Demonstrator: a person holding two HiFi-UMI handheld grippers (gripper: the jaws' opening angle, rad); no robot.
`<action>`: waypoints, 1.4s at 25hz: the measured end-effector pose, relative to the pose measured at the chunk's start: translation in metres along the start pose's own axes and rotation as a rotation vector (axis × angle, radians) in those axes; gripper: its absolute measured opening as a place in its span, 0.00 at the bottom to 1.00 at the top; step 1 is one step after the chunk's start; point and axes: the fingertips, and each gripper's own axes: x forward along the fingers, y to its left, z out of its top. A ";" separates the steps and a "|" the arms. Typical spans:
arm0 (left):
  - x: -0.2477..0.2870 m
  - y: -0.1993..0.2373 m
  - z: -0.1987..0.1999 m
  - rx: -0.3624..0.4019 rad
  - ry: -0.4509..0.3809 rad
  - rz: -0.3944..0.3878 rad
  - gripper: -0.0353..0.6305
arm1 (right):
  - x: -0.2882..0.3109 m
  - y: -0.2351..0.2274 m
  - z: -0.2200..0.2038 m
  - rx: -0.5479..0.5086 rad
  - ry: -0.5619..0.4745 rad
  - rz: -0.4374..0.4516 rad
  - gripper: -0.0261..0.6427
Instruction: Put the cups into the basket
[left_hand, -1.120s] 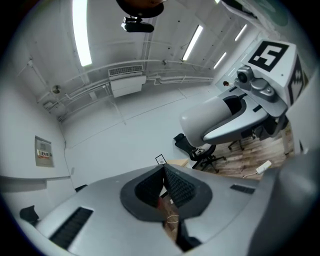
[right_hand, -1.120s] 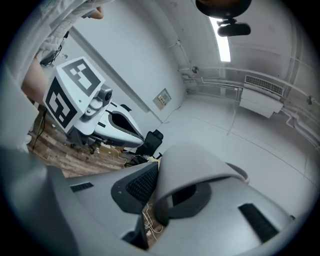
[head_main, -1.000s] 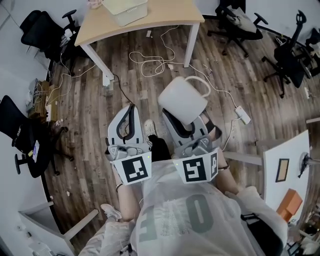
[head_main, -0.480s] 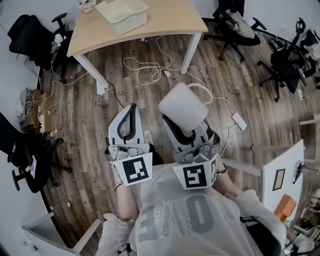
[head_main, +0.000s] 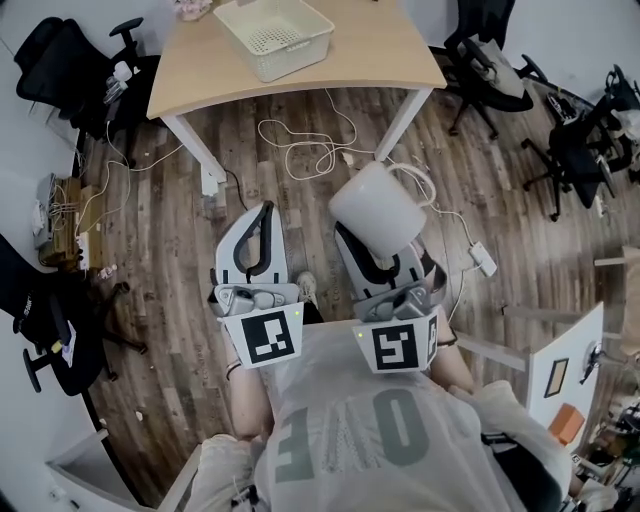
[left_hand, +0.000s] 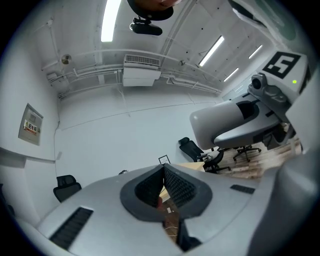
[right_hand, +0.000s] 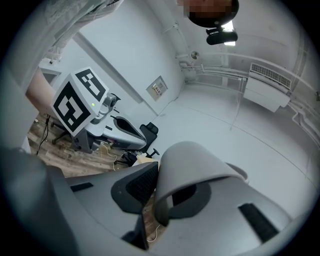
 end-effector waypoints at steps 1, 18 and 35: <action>0.003 0.007 -0.004 0.003 0.001 0.001 0.07 | 0.009 -0.001 0.001 0.001 -0.001 -0.003 0.11; 0.072 0.108 -0.059 0.026 0.023 0.050 0.07 | 0.118 -0.025 -0.019 -0.003 0.064 -0.052 0.11; 0.222 0.158 -0.081 0.115 0.029 0.090 0.07 | 0.247 -0.113 -0.079 -0.044 0.047 -0.100 0.11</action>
